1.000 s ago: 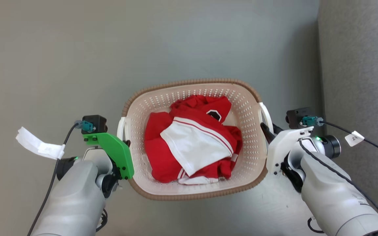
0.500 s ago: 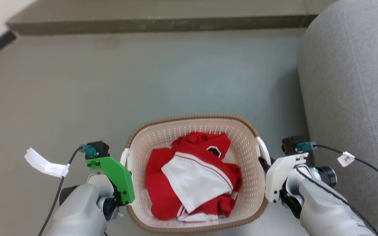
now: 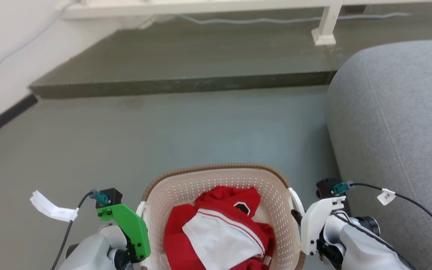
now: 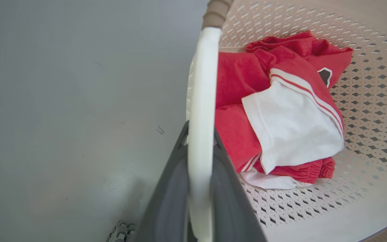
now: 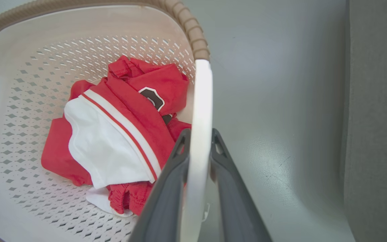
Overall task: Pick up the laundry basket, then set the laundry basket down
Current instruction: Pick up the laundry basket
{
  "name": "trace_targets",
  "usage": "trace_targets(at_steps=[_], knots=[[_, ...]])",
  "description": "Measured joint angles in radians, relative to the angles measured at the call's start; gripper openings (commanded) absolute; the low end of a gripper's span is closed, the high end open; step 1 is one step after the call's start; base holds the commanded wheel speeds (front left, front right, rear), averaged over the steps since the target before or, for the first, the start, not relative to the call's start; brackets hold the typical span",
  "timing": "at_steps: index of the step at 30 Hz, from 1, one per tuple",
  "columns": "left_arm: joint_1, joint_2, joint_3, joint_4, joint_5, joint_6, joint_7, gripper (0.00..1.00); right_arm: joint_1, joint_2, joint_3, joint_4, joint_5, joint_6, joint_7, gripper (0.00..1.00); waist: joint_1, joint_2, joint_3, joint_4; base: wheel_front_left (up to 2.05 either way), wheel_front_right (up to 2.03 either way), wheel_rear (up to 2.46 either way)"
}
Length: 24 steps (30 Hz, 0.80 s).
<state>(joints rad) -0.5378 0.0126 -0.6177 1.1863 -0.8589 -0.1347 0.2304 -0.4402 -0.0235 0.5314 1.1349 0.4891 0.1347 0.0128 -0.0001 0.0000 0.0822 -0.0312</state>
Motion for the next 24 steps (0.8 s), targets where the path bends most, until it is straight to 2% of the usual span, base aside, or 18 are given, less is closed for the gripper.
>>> trace_targets(at_steps=[10,24], knots=[[0.012,0.002,-0.004,0.007,-0.023,0.000,0.057,0.00,0.021,-0.002,0.031,-0.003,0.067,0.000,0.091,0.00,0.0000,0.0000,-0.086,-0.008,0.00,0.00,0.00],[0.047,0.005,-0.005,0.026,-0.053,0.000,0.095,0.00,0.040,-0.003,0.063,-0.006,0.121,0.000,0.157,0.00,0.0000,0.0000,-0.107,-0.016,0.00,0.00,0.00]])
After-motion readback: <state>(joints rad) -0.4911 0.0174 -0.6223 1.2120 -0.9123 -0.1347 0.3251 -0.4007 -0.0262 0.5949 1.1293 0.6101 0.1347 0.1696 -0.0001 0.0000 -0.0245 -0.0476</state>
